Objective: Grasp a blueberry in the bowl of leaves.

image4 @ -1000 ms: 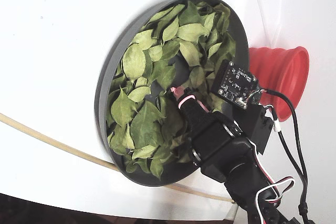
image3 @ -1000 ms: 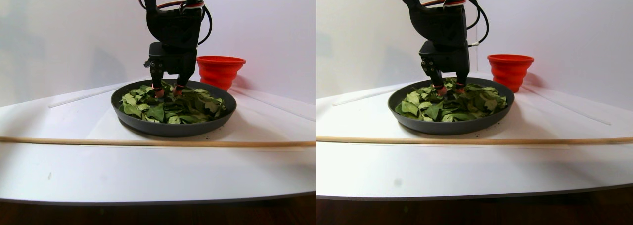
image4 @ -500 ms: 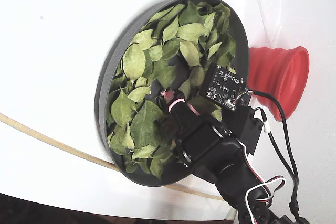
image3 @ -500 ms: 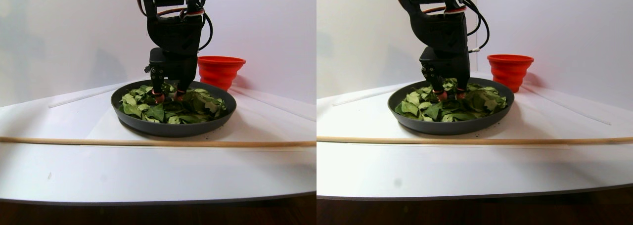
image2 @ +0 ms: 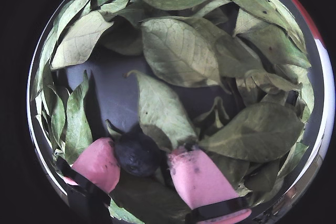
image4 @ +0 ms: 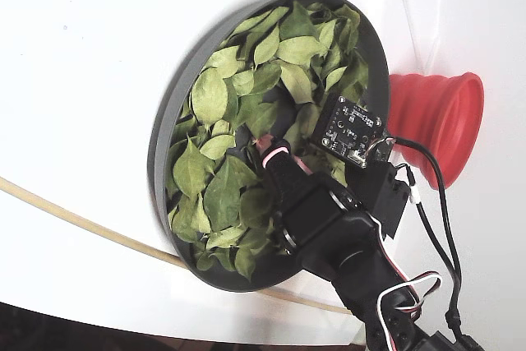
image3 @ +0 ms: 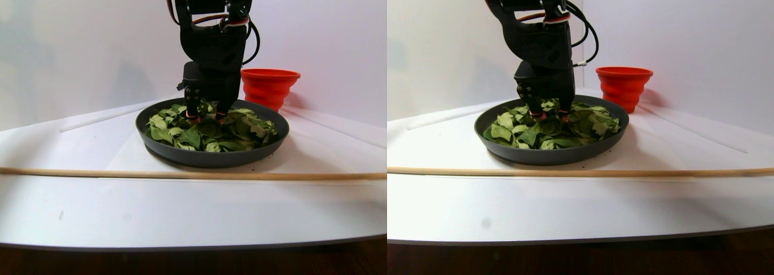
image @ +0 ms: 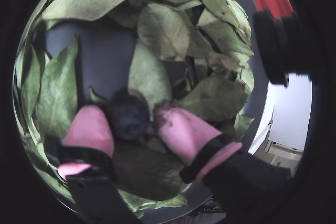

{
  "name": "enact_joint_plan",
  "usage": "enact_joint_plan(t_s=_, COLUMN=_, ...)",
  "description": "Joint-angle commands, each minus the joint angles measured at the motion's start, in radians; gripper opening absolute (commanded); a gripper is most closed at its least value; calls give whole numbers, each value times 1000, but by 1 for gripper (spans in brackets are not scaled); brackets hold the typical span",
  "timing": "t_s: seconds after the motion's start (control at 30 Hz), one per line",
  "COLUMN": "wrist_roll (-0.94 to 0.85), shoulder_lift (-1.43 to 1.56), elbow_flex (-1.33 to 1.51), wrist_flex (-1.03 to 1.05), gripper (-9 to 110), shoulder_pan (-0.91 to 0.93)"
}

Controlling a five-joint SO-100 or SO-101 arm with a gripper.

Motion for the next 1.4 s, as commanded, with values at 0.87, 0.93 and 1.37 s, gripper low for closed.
enact_joint_plan(t_s=0.87, wrist_roll=-2, shoulder_lift=64, elbow_flex=-28, wrist_flex=-9, gripper=14, shoulder_pan=11)
enact_joint_plan(t_s=0.93, wrist_roll=0, shoulder_lift=74, elbow_flex=-25, wrist_flex=-3, gripper=14, shoulder_pan=9)
enact_joint_plan(t_s=1.37, wrist_roll=5, shoulder_lift=132, elbow_flex=-2, wrist_flex=25, gripper=14, shoulder_pan=8)
